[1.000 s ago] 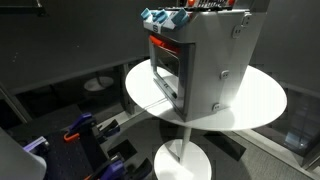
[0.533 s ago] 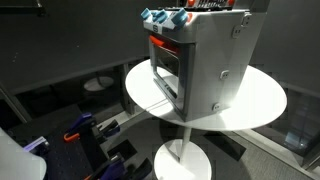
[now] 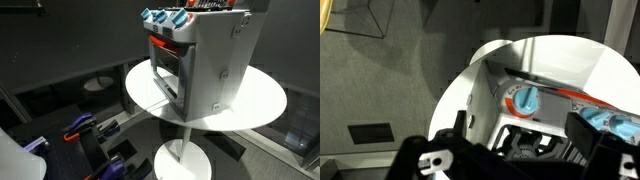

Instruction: Press the top orange button on the microwave oven controlling panel of the stove

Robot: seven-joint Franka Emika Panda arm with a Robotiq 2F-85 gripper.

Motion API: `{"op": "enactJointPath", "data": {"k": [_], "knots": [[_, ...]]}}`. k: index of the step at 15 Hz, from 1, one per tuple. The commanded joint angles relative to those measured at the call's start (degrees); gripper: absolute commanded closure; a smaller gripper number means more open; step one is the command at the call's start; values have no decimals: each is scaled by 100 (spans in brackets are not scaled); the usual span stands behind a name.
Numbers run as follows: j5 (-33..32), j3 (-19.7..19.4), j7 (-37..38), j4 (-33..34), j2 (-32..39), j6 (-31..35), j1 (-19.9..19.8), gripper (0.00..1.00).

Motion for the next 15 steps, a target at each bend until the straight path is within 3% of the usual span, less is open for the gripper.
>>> {"op": "enactJointPath", "data": {"k": [1, 15], "knots": [[157, -45, 211, -30, -161, -277, -52, 0], [96, -48, 139, 13, -35, -210, -23, 0]]}}
